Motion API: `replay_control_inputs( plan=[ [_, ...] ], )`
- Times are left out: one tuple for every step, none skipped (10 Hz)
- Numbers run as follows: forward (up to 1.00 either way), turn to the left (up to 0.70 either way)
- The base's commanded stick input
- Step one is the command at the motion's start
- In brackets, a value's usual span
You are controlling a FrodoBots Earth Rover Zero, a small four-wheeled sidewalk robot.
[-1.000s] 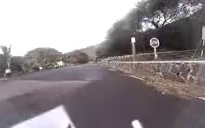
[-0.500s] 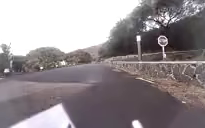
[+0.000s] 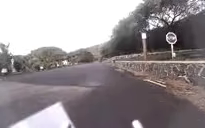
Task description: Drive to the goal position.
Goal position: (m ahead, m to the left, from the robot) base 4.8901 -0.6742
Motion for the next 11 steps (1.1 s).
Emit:
replay_control_inputs(
  plan=[
    [1.00, -0.40],
    [1.00, -0.40],
    [1.00, -0.40],
    [1.00, -0.40],
    [1.00, -0.40],
    [1.00, -0.40],
    [1.00, -0.34],
    [1.00, 0.00],
    [1.00, 0.00],
    [1.00, 0.00],
    [1.00, 0.00]
  ],
)
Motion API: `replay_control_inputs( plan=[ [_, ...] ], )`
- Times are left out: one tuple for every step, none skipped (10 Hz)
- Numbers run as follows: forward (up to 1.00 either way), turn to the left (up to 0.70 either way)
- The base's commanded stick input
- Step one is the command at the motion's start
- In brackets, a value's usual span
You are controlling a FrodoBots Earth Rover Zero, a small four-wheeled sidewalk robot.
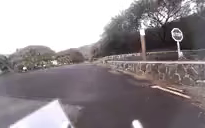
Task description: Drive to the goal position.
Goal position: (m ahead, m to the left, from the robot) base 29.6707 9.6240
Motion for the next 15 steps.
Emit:
replay_control_inputs(
  plan=[
    [1.00, 0.00],
    [1.00, 0.00],
    [1.00, 0.00],
    [1.00, 0.00],
    [1.00, 0.00],
    [1.00, 0.00],
    [1.00, 0.00],
    [1.00, 0.00],
    [1.00, 0.00],
    [1.00, 0.00],
    [1.00, 0.00],
    [1.00, 0.00],
    [1.00, 0.00],
    [1.00, 0.00],
    [1.00, 0.00]
  ],
)
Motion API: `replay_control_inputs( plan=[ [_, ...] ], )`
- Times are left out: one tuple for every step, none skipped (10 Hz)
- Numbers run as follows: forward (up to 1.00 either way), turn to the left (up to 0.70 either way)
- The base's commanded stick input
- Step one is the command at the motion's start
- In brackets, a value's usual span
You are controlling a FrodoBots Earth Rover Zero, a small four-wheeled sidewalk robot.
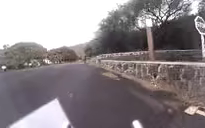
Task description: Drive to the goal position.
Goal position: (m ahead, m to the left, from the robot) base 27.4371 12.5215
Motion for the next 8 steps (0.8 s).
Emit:
replay_control_inputs(
  plan=[
    [1.00, 0.00],
    [1.00, 0.00],
    [1.00, 0.00],
    [1.00, 0.00],
    [1.00, 0.00],
    [1.00, 0.00],
    [1.00, 0.00],
    [1.00, 0.00]
  ],
)
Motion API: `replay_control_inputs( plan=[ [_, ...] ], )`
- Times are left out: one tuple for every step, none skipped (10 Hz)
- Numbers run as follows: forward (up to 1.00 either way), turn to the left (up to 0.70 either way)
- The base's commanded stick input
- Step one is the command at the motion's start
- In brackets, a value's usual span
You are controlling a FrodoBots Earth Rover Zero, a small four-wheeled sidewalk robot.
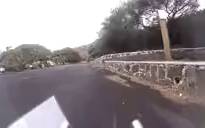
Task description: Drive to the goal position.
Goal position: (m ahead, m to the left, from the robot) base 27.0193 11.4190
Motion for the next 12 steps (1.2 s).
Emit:
replay_control_inputs(
  plan=[
    [1.00, 0.00],
    [1.00, 0.00],
    [1.00, 0.00],
    [1.00, 0.00],
    [1.00, 0.00],
    [1.00, 0.00],
    [1.00, 0.00],
    [1.00, 0.00],
    [1.00, 0.00],
    [1.00, 0.00],
    [1.00, 0.00],
    [1.00, 0.00]
  ],
)
